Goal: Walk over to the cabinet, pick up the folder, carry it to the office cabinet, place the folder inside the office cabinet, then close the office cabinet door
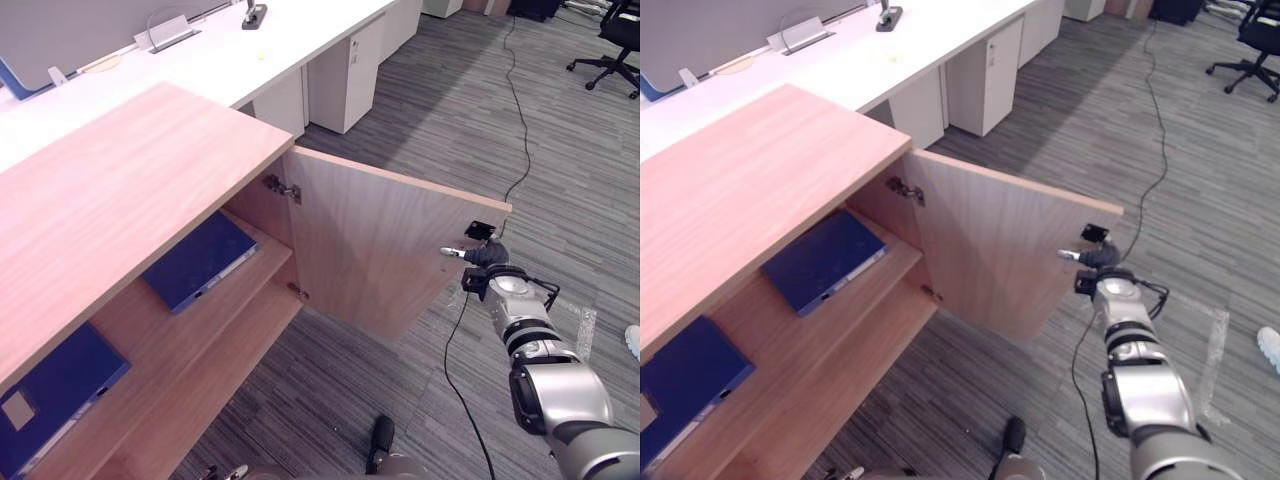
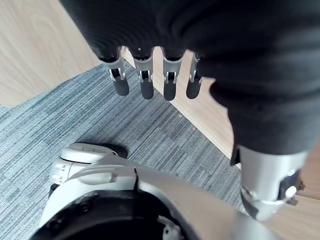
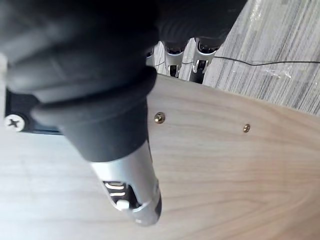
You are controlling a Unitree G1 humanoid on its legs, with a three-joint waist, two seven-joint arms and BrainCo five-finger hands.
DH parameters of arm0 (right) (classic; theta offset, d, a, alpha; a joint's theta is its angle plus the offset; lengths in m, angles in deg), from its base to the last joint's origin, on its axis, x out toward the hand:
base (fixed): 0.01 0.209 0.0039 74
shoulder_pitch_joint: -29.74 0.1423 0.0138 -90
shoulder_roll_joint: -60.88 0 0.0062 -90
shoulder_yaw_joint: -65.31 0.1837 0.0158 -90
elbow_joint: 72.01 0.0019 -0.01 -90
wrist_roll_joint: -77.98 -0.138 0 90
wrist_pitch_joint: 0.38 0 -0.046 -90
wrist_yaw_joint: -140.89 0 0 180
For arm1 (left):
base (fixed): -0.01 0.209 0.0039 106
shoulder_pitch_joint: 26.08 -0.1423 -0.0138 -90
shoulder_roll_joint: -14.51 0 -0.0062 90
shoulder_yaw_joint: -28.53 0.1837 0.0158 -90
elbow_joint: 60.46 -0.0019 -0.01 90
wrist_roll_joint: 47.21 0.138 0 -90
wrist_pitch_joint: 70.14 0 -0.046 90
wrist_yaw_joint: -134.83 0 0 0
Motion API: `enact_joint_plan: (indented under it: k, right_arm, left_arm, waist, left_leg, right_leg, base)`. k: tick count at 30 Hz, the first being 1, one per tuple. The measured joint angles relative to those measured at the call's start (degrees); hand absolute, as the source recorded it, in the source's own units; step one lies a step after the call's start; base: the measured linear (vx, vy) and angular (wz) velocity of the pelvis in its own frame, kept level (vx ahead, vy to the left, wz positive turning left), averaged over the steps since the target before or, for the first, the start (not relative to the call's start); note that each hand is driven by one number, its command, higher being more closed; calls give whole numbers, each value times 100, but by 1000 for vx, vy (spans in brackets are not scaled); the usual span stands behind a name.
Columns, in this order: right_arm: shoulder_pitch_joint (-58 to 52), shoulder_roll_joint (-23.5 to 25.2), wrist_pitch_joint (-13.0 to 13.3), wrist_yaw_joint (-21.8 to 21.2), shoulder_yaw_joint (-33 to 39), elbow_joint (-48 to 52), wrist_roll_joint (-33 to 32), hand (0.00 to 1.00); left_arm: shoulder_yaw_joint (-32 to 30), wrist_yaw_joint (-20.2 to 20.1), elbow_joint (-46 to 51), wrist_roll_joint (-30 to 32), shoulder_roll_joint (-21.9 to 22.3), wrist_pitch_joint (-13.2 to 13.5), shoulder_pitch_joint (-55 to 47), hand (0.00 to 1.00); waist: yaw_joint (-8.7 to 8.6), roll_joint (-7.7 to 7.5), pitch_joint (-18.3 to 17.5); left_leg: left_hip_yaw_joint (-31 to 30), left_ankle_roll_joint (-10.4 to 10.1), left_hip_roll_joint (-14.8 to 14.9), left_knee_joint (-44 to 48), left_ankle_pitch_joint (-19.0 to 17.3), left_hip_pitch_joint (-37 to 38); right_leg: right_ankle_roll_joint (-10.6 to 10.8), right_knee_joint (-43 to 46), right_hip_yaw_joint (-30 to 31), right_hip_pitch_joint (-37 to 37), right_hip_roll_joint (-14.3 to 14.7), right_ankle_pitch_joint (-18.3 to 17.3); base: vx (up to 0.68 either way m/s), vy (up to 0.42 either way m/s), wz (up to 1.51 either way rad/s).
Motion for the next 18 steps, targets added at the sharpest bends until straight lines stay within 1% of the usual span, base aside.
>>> enact_joint_plan:
  k: [3,7,9,12,14,15,16,18]
  right_arm:
    - [-59,-219,-45,-128,-607,139,309,0]
    - [-224,-425,-75,-359,-1135,551,526,0]
    - [-416,-527,-83,-420,-1458,963,523,0]
    - [-693,-746,-86,-575,-1985,1710,525,0]
    - [-892,-1076,-90,-772,-2614,2336,529,0]
    - [-954,-1258,-92,-953,-2926,2591,536,0]
    - [-1049,-1492,-94,-1268,-3361,2920,541,0]
    - [-1176,-1632,-95,-1713,-3866,3383,543,0]
  left_arm:
    - [4,-5,-1,3,-5,6,8,0]
    - [5,-21,-1,50,-23,7,6,0]
    - [3,-51,-1,51,-51,14,5,0]
    - [-10,-70,0,52,-73,28,5,0]
    - [-37,-71,-3,76,-89,39,4,0]
    - [-42,-81,-2,92,-89,39,4,0]
    - [-51,-108,-4,120,-90,39,3,0]
    - [-106,-189,-3,210,-90,42,3,0]
  waist:
    - [-30,-1,0]
    - [-86,-6,-1]
    - [-96,-20,-11]
    - [-167,-25,-19]
    - [-243,-35,-40]
    - [-257,-30,-64]
    - [-259,-34,-122]
    - [-256,-59,-216]
  left_leg:
    - [17,-1,17,-1,-1,0]
    - [81,-29,86,-2,-18,3]
    - [147,-51,158,2,-29,8]
    - [228,-85,242,2,-21,4]
    - [255,-121,309,10,2,4]
    - [257,-129,334,20,7,6]
    - [256,-156,369,30,27,6]
    - [236,-212,397,30,97,6]
  right_leg:
    - [-4,-5,28,-18,27,-3]
    - [-24,-28,70,-49,104,-17]
    - [-55,-29,123,-85,183,-38]
    - [-101,-29,219,-162,300,-71]
    - [-134,-29,243,-178,373,-118]
    - [-146,-29,258,-183,406,-127]
    - [-184,-30,278,-190,450,-155]
    - [-217,-30,289,-194,486,-178]
  base:
    - [47,49,-5]
    - [27,41,-9]
    - [26,29,-18]
    - [25,23,-22]
    - [48,34,-13]
    - [59,35,-12]
    - [51,27,-11]
    - [81,39,-7]
